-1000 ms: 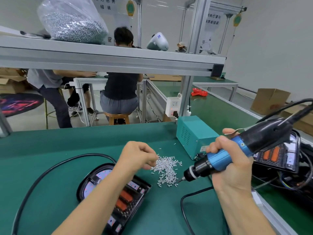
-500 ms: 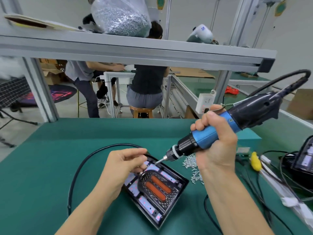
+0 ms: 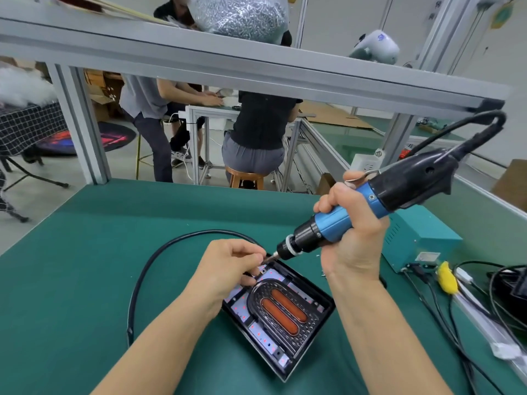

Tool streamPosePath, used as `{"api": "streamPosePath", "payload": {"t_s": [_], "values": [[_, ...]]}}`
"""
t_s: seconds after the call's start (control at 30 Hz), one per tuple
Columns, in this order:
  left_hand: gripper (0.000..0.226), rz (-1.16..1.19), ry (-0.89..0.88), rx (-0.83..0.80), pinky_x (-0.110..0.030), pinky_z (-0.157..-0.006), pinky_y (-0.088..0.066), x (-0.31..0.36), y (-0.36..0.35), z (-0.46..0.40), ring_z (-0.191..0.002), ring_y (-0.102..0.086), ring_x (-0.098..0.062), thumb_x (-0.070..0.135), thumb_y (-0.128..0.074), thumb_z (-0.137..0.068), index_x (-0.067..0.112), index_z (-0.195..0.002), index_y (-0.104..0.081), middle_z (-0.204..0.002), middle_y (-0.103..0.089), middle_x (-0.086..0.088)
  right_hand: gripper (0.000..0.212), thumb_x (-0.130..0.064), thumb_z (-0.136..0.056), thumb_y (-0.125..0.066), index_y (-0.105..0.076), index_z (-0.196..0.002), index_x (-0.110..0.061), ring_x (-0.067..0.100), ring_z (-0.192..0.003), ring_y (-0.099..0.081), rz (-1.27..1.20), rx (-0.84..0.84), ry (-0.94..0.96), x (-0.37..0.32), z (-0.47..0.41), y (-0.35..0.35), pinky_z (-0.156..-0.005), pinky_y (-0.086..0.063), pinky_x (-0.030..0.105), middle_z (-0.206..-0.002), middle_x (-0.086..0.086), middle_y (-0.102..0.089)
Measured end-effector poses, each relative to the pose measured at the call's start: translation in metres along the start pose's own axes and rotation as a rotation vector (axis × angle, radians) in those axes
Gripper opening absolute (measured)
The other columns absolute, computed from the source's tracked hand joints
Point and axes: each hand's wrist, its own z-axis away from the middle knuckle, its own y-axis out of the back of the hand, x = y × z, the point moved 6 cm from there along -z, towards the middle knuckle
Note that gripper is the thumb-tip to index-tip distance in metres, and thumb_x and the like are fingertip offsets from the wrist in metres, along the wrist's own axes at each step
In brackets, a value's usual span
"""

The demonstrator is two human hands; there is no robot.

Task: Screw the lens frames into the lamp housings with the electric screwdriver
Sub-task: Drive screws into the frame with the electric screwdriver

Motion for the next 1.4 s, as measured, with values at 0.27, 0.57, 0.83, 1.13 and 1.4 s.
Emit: {"api": "streamPosePath", "payload": {"t_s": [0.27, 0.57, 0.83, 1.13, 1.4], "values": [[0.015, -0.773, -0.240, 0.161, -0.025, -0.070, -0.047, 0.013, -0.009, -0.004, -0.078, -0.061, -0.014, 0.016, -0.062, -0.084, 0.029, -0.081, -0.069, -0.075, -0.066, 0.013, 0.033, 0.002, -0.069, -0.063, -0.065, -0.069, -0.031, 0.019, -0.050, -0.050, 0.213, -0.048, 0.014, 0.024, 0.003, 0.000, -0.059, -0.045, 0.032, -0.055, -0.004, -0.055], [0.014, -0.911, -0.270, 0.133, -0.028, -0.071, -0.047, 0.010, -0.014, -0.009, -0.085, -0.063, -0.020, 0.018, -0.062, -0.084, 0.027, -0.088, -0.072, -0.086, -0.070, 0.006, 0.032, -0.001, -0.068, -0.064, -0.067, -0.069, -0.033, 0.017, -0.049, -0.051, 0.216, -0.071, -0.018, 0.033, 0.003, -0.002, -0.058, -0.047, 0.029, -0.053, -0.004, -0.055], [0.013, -0.875, -0.306, 0.092, -0.027, -0.071, -0.046, 0.020, -0.022, -0.005, -0.081, -0.063, -0.014, 0.020, -0.064, -0.084, 0.030, -0.077, -0.067, -0.081, -0.070, 0.010, 0.028, 0.001, -0.066, -0.064, -0.064, -0.074, -0.026, 0.017, -0.050, -0.051, 0.119, 0.009, 0.092, -0.006, -0.003, 0.014, -0.055, -0.045, 0.026, -0.064, -0.003, -0.057], [0.018, -1.299, -0.550, -0.182, -0.031, -0.081, -0.037, 0.042, -0.153, -0.010, -0.096, -0.061, -0.028, 0.011, -0.054, -0.084, 0.018, -0.091, -0.069, -0.100, -0.070, -0.005, 0.018, 0.001, -0.072, -0.060, -0.055, -0.081, -0.013, 0.016, -0.047, -0.050, 0.211, 0.175, 0.236, -0.085, -0.013, 0.083, -0.055, -0.042, 0.027, -0.061, -0.002, -0.053], [0.015, -1.576, -0.474, -0.226, -0.037, -0.092, -0.029, 0.014, -0.191, -0.025, -0.083, -0.047, -0.026, 0.007, -0.055, -0.081, 0.019, -0.075, -0.050, -0.077, -0.056, -0.002, 0.024, -0.007, -0.063, -0.066, -0.053, -0.082, -0.012, 0.023, -0.051, -0.047, 0.268, 0.217, 0.212, -0.096, -0.004, 0.121, -0.059, -0.042, 0.032, -0.064, -0.001, -0.053]]}}
